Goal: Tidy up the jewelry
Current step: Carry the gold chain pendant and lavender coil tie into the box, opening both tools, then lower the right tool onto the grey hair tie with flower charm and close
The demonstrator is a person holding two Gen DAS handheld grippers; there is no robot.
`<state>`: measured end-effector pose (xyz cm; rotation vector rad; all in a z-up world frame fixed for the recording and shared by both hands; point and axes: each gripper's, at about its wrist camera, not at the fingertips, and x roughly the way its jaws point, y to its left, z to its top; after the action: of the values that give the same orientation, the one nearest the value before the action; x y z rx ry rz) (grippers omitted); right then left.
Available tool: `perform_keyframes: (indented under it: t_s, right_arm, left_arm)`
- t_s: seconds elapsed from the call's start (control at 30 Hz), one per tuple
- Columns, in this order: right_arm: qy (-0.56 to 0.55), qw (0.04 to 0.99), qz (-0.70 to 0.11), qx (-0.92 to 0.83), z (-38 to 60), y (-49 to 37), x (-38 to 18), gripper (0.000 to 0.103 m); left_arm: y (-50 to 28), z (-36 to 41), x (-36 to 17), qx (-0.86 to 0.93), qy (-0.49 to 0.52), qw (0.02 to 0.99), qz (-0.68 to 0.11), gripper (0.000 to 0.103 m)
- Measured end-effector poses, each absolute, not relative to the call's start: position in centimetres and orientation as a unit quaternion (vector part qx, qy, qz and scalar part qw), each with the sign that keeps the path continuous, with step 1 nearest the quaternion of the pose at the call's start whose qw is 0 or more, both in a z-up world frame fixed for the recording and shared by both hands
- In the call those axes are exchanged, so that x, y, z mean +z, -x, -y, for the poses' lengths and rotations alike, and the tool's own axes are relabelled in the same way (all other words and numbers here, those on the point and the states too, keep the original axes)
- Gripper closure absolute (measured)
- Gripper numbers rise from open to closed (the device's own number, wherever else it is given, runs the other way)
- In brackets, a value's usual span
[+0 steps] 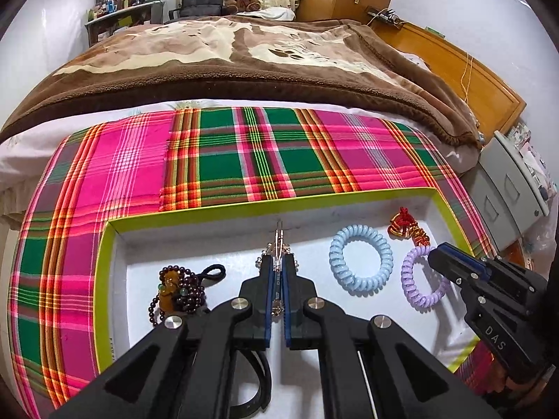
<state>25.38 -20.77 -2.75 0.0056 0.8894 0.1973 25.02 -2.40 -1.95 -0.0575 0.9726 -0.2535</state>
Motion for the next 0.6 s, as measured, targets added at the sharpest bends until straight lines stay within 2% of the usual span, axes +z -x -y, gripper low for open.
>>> perform_keyframes:
  t_s: [0.3, 0.33, 0.4, 0.47, 0.6]
  right_arm:
    - [0.005, 0.901, -0.425, 0.087, 20.63, -25.18, -2.68, 0.092]
    - [0.006, 0.901, -0.424, 0.087, 20.64, -25.17, -2.66, 0.092]
    - [0.005, 0.902, -0.424, 0.084, 20.75, -25.18, -2.60, 0.090]
    - [0.002, 0.901, -0.425, 0.090, 20.81, -25.16, -2.53, 0.086]
    - [0.007, 0.903, -0.422, 0.086, 20.71, -24.93, -2.38, 0.082]
  left_arm:
    - [-25.10, 2.23, -2.00, -0.120, 0.030, 0.874, -0.470, 0.096]
    - [-25.06, 2.22, -1.91, -0.120, 0.029, 0.875, -0.469, 0.094]
    - [-25.02, 2.20, -1.79, -0.119, 0.031, 0.875, -0.469, 0.080]
    - [-24.88, 2.17, -1.61, -0.119, 0.033, 0.876, -0.467, 0.073]
    - [-24.45, 2.26, -1.28, -0.117, 0.033, 0.877, -0.466, 0.072]
